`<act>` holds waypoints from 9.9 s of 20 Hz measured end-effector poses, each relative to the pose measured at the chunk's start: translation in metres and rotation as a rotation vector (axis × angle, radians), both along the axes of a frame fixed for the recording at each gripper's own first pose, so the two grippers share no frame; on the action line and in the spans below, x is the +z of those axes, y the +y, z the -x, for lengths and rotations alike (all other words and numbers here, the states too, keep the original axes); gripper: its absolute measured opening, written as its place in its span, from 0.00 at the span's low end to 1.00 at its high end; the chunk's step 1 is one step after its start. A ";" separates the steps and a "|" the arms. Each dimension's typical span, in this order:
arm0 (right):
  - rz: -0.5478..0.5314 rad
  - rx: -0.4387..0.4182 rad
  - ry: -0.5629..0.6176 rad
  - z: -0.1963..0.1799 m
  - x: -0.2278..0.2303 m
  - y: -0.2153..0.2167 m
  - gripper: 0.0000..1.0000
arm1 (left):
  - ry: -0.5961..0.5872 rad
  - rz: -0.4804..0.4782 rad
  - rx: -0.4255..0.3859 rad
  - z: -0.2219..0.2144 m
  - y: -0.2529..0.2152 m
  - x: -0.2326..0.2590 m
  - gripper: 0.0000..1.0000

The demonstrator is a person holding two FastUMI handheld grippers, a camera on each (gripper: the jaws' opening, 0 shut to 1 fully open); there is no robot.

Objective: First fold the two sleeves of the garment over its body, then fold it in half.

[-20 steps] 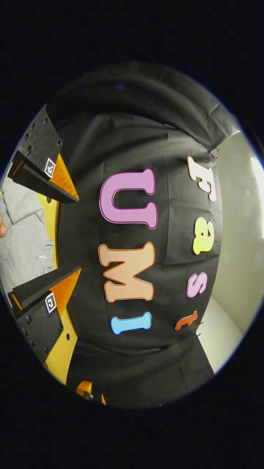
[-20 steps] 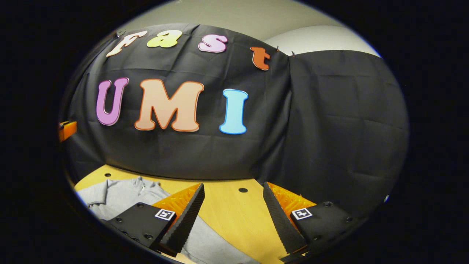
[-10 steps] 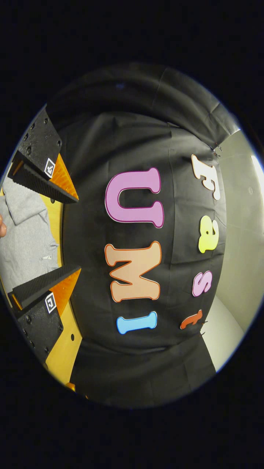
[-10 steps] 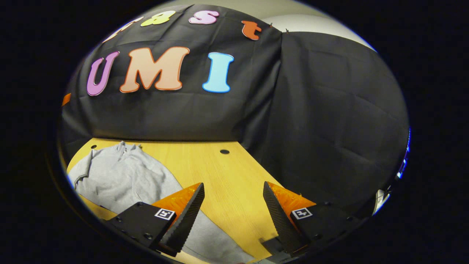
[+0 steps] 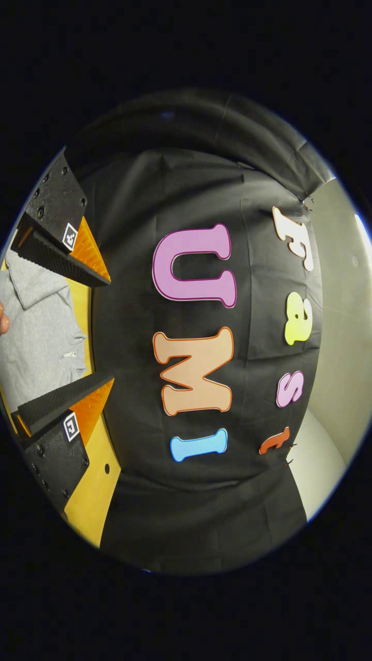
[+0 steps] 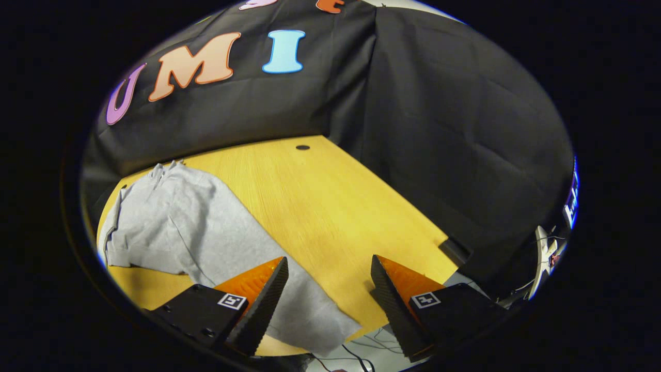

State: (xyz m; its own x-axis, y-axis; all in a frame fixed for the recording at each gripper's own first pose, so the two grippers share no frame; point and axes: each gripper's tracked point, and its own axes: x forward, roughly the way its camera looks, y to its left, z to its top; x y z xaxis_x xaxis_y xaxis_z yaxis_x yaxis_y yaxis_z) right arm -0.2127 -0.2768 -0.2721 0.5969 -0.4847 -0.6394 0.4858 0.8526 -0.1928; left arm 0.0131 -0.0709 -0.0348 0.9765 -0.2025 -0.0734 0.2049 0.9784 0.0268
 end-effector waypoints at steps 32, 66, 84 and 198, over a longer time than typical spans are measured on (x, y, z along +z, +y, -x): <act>-0.306 0.103 0.163 -0.031 -0.050 0.059 0.03 | 0.027 -0.057 0.082 -0.010 0.027 -0.012 0.96; -0.497 0.544 -0.138 -0.341 0.064 0.293 0.03 | 0.098 -0.099 0.583 0.067 0.244 -0.019 0.97; -0.504 0.888 -0.001 -0.365 0.006 0.531 0.05 | 0.130 -0.107 0.761 0.122 0.325 -0.026 0.97; -0.258 0.251 -0.082 -0.080 0.012 0.041 0.99 | 0.680 -0.054 -0.289 -0.051 -0.204 -0.248 0.03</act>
